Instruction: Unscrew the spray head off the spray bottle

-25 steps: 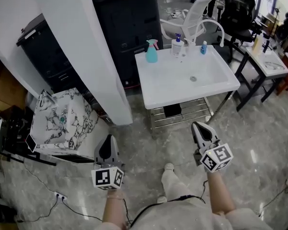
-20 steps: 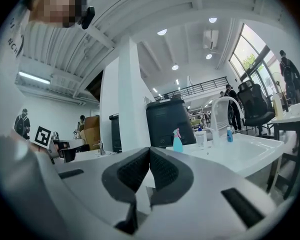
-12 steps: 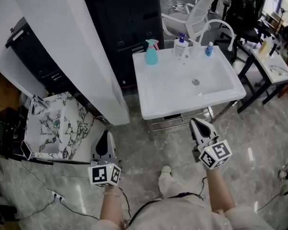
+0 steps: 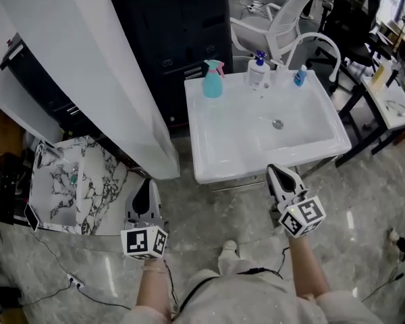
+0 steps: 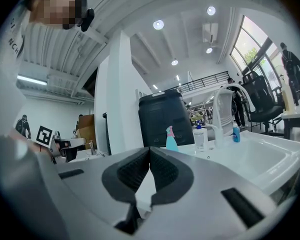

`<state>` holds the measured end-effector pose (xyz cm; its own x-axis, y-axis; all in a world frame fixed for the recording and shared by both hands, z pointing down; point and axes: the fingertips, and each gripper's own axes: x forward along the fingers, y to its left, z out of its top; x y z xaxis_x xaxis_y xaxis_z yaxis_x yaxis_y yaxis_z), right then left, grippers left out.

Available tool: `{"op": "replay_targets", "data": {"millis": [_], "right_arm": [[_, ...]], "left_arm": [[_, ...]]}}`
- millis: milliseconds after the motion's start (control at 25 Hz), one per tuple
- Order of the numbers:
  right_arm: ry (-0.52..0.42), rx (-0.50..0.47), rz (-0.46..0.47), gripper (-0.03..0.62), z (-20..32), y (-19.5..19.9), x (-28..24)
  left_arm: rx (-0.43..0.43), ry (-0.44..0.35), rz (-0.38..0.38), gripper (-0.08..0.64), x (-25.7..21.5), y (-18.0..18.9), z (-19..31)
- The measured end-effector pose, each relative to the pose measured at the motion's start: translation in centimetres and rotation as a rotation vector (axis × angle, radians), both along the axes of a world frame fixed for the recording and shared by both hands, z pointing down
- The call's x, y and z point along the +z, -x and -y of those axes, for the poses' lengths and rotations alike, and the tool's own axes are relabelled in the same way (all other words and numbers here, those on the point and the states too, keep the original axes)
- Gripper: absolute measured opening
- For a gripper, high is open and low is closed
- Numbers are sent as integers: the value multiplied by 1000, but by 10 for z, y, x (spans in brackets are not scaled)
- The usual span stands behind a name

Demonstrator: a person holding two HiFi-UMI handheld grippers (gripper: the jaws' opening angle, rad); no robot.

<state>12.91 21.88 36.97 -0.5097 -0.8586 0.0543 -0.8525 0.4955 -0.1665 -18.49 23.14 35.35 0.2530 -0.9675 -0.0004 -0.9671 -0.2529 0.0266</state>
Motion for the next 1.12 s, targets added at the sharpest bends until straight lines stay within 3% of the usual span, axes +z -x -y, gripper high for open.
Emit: {"op": "replay_targets", "data": {"millis": [280, 800, 1120], "right_arm": [[10, -23, -3, 6, 40, 0, 4], [22, -16, -12, 6, 147, 10, 13], [33, 3, -16, 6, 214, 17, 16]], "left_arm": [[18, 17, -56, 14, 3, -13, 38], [97, 14, -36, 14, 11, -33, 159], [202, 29, -35, 14, 21, -54, 237]]}}
